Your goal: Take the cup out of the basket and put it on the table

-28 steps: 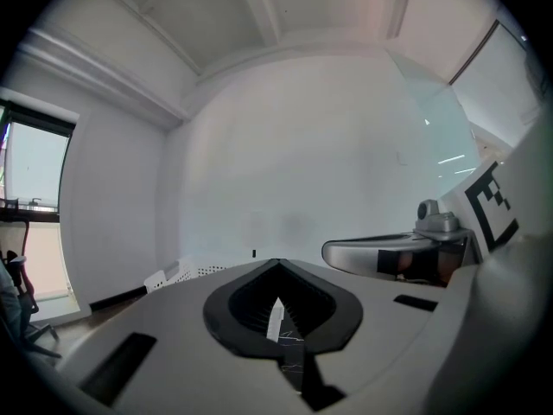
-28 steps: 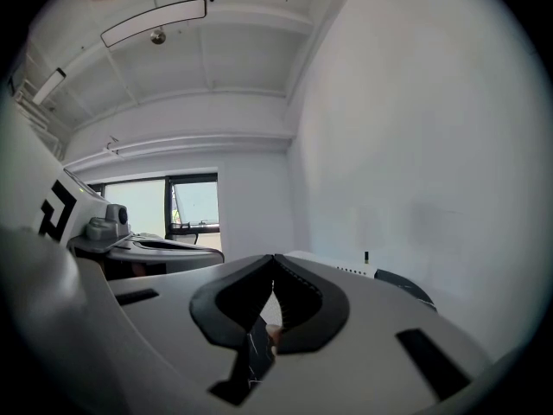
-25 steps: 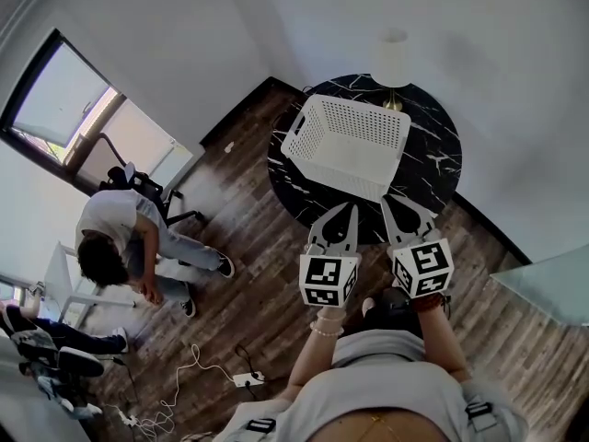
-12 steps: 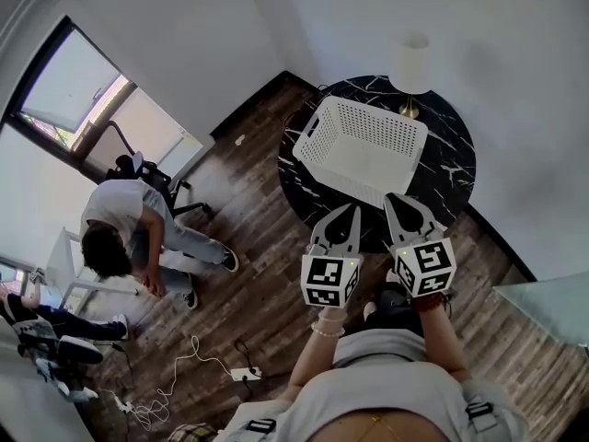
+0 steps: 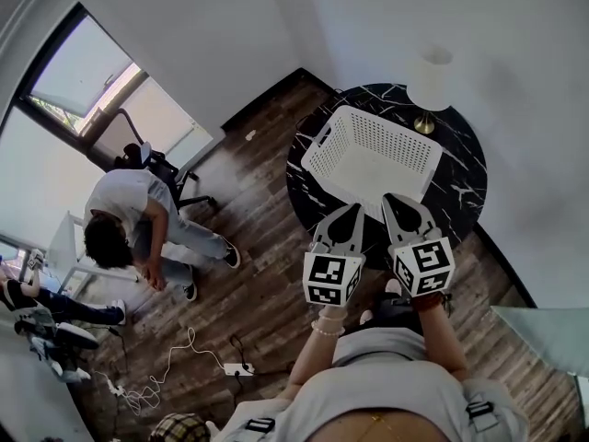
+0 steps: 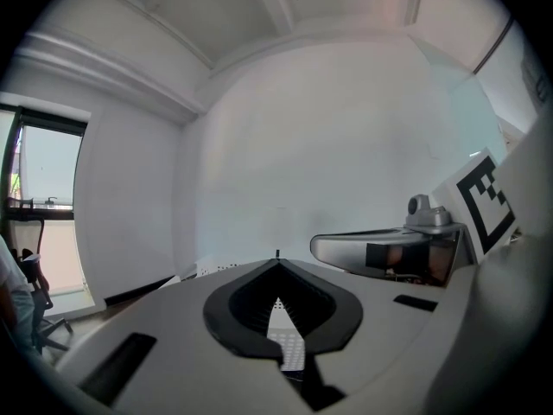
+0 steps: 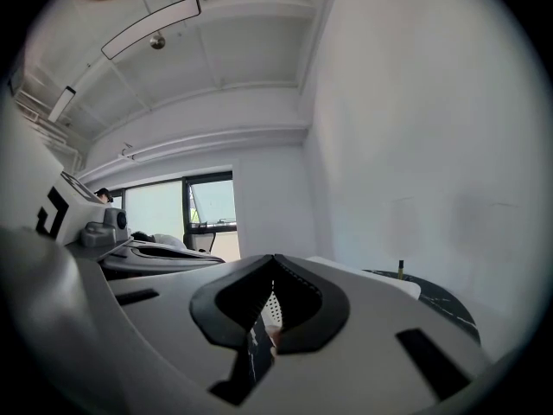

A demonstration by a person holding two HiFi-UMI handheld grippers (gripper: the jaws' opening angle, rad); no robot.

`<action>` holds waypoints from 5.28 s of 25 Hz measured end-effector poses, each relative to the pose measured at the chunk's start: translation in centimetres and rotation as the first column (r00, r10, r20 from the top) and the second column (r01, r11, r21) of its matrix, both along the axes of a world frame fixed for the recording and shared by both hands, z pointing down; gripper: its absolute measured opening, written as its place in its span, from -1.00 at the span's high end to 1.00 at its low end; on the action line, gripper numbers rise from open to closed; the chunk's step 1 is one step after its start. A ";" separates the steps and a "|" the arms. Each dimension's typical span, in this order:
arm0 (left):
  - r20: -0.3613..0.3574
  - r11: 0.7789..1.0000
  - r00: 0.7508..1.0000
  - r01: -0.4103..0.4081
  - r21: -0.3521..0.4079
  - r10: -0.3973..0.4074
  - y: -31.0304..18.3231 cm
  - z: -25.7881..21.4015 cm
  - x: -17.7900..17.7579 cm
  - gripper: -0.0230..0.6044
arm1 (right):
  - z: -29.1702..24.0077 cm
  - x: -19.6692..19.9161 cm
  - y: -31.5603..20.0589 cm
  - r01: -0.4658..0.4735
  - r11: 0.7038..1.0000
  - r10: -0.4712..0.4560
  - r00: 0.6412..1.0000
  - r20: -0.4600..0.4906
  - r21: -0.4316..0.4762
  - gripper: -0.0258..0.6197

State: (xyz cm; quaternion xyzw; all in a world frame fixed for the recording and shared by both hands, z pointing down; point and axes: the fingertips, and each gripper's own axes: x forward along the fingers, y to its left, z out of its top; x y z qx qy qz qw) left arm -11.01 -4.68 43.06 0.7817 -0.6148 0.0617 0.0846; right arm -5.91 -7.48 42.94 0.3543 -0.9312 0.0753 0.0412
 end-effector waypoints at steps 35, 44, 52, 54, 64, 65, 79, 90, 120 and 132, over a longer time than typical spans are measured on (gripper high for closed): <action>0.019 0.993 0.995 0.101 -0.064 -0.100 -8.5 1.4 2.4 0.91 | 1.0 1.5 -8.8 0.146 0.989 -0.145 0.989 0.015 -0.034 0.89; 0.025 0.998 0.999 0.030 -0.061 -0.029 -10.6 1.0 3.3 0.91 | 0.9 1.8 -10.2 0.097 0.995 -0.097 0.995 0.006 -0.032 0.89; 0.036 0.997 0.998 -0.041 -0.067 0.044 -13.1 0.7 2.2 0.91 | 1.1 0.5 -12.4 0.039 0.998 -0.039 0.999 0.008 -0.043 0.89; 0.035 0.996 0.998 -0.055 -0.071 0.058 -13.6 0.8 1.8 0.91 | 1.2 0.0 -12.8 0.028 0.999 -0.028 1.000 0.007 -0.045 0.89; 0.028 0.985 0.990 -0.137 -0.107 0.141 -16.5 2.3 0.8 0.91 | 2.8 -1.3 -15.1 -0.034 0.997 0.033 0.999 -0.014 -0.073 0.89; 0.028 0.983 0.988 -0.145 -0.114 0.149 -16.7 2.5 0.7 0.91 | 3.0 -1.4 -15.4 -0.041 0.996 0.040 0.999 -0.015 -0.077 0.89; 0.049 0.938 0.966 -0.234 -0.254 0.254 -20.3 7.4 -1.4 0.91 | 6.0 -3.3 -18.6 -0.097 0.986 0.090 0.994 -0.054 -0.139 0.89; 0.090 0.896 0.941 -0.278 -0.346 0.326 -23.0 10.7 -2.6 0.90 | 7.8 -2.9 -20.6 -0.160 0.972 0.147 0.985 -0.089 -0.173 0.89; 0.181 0.570 0.677 -0.409 -0.712 0.713 -24.8 21.8 -2.0 0.48 | 11.2 -1.8 -23.2 -0.239 0.942 0.211 0.968 -0.138 -0.235 0.89; 0.060 0.445 0.639 -0.461 -0.767 0.767 -24.3 25.3 -1.1 0.48 | 12.0 -1.7 -23.9 -0.246 0.933 0.215 0.966 -0.144 -0.260 0.89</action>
